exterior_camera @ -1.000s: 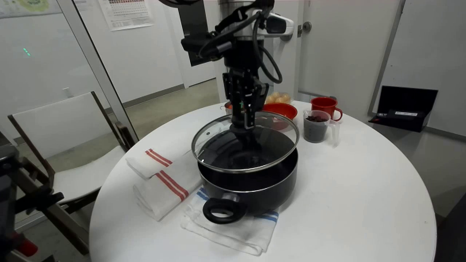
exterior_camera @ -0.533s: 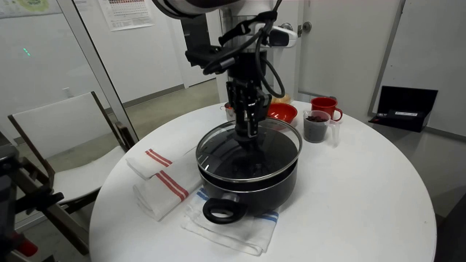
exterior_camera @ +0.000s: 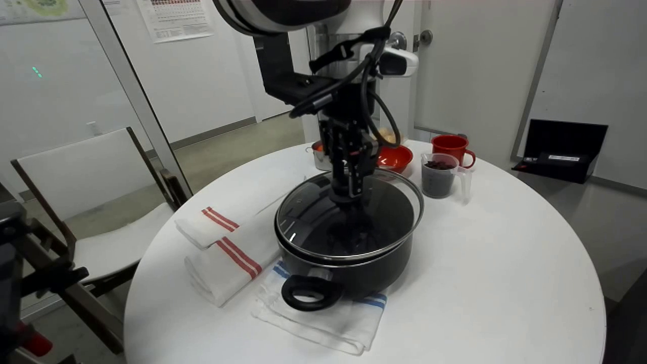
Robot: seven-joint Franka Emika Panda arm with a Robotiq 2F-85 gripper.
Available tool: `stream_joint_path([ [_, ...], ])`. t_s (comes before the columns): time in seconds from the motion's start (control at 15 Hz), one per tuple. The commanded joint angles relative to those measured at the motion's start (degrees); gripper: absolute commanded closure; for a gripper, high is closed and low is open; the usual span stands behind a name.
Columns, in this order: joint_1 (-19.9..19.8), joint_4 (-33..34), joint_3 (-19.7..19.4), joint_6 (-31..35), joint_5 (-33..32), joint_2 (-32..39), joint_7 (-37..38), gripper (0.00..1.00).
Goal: Put the glass lid on the black pot
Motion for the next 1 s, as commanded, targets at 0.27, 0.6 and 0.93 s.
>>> stream_joint_path([
  [0.27,-0.68,1.81,1.38,0.1,1.39,0.95,-1.03,0.74],
  [0.6,-0.99,1.27,1.51,0.17,1.58,0.89,-1.16,0.74],
  [0.93,-1.31,0.15,1.56,0.35,2.12,0.1,-1.17,0.74],
])
